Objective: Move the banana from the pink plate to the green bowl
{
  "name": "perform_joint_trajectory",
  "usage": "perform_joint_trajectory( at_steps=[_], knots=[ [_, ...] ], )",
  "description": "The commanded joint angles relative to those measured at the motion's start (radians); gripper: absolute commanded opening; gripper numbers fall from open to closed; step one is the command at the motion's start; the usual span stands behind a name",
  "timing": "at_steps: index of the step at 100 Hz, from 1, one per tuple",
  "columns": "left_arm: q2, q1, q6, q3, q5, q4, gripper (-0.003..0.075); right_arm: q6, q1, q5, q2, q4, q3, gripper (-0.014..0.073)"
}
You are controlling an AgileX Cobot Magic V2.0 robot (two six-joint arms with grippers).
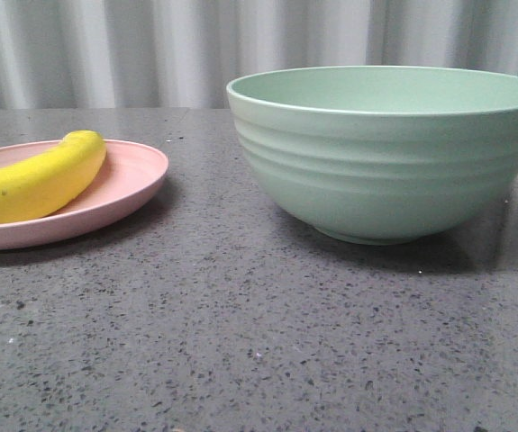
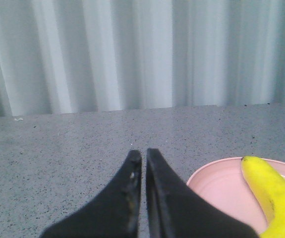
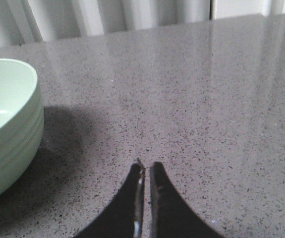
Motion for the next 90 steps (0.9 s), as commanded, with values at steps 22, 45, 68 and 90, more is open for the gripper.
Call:
perform_joint_trajectory(
  at_steps=[22, 45, 68, 90],
  knots=[
    [0.19, 0.002, -0.008, -0.067, -0.133, -0.007, 0.0039, -0.008, -0.007, -0.065, 0.18, -0.012, -0.099, -0.0064],
    [0.241, 0.002, -0.008, -0.067, -0.239, -0.064, 0.0435, -0.008, -0.007, -0.048, 0.21, -0.012, -0.099, -0.0064],
    [0.326, 0.002, -0.008, -0.145, -0.078, -0.09, 0.044, -0.008, -0.007, -0.039, 0.21, -0.012, -0.099, -0.0064],
    [0.483, 0.002, -0.003, -0.291, 0.141, -0.09, 0.0439, -0.008, -0.007, -0.045, 0.21, -0.012, -0.099, -0.0064]
  ],
)
